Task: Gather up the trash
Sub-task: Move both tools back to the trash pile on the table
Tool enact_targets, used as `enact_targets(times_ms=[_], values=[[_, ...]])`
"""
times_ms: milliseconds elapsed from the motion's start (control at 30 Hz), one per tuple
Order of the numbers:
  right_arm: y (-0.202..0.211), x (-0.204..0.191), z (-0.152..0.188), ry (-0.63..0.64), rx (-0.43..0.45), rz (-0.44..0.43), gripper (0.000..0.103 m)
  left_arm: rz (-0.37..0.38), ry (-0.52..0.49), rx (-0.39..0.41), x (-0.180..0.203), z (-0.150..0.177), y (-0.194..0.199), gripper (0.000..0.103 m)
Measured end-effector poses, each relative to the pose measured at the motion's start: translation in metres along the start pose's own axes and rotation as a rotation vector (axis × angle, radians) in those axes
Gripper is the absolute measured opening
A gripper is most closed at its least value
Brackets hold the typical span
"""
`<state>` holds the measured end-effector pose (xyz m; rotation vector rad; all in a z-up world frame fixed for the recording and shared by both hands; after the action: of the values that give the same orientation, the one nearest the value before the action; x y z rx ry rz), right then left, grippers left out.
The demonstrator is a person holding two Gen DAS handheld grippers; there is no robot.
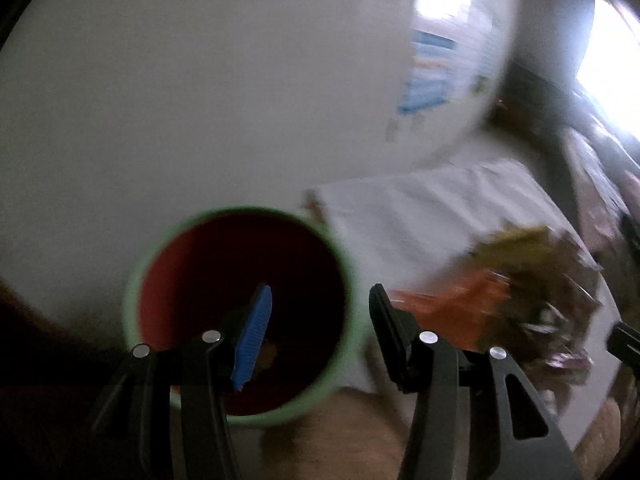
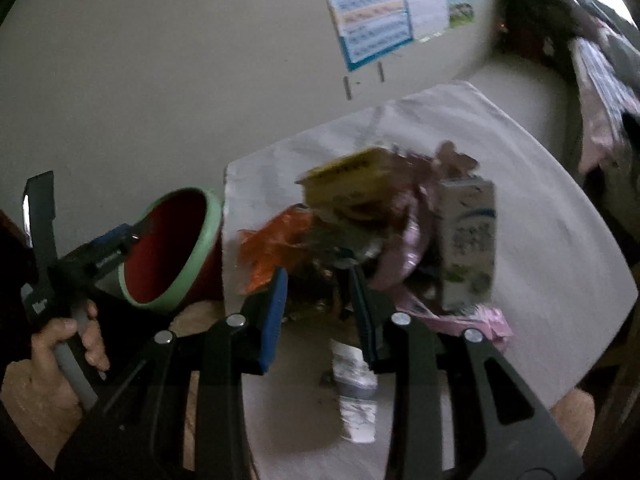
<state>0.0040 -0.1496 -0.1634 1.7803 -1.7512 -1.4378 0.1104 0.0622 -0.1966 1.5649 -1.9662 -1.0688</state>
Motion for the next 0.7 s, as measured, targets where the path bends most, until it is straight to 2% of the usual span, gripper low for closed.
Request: enact_targets(times_ms=[67, 133, 200, 267, 333, 433, 467, 633, 700], values=[[0.001, 0.008, -0.003, -0.03, 0.008, -0.011, 0.034, 0.07, -0.113, -0.006, 0.031, -0.01, -0.009, 0.051], [0.006, 0.014, -0.005, -0.044, 0.022, -0.019, 0.041, 0.151, -0.241, -0.035, 0.063, -0.014, -0.022, 0.06], [0.009, 0.016, -0.006, -0.053, 0.035, -0.029, 0.042, 0.171, -0.359, -0.056, 0.087, -0.016, -0.037, 0.062], [0.011, 0.02, -0.005, -0.07, 0.039, -0.045, 0.042, 0.181, -0.409, -0.088, 0.098, -0.013, -0.051, 0.062], [0.012, 0.023, -0.004, -0.088, 0.036, -0.061, 0.042, 0.215, -0.404, -0.137, 0.104, -0.011, -0.068, 0.062], [0.012, 0.028, -0.002, -0.11, 0.03, -0.079, 0.042, 0.269, -0.362, -0.154, 0.11, -0.015, -0.083, 0.075], [0.012, 0.03, -0.002, -0.118, 0.028, -0.085, 0.042, 0.285, -0.358, -0.157, 0.111, -0.016, -0.087, 0.076], [0.013, 0.041, -0.001, -0.154, 0.026, -0.106, 0.042, 0.382, -0.364, -0.249, 0.126, -0.004, -0.104, 0.076], [0.012, 0.045, 0.0, -0.169, 0.025, -0.11, 0.042, 0.359, -0.381, -0.256, 0.129, -0.002, -0.11, 0.077]])
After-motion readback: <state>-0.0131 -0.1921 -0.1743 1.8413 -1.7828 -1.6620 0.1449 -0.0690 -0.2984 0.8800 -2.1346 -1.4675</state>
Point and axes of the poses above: each gripper's, at about its wrist camera, not at the fingertips, and y roughly against the way its jaws point, x to its right, z to its underside, the point moved 8 cm from there along -y, roughly the way its jaws point, and after that the axes turned 15 degrees about -y, right-handed, at the moved point
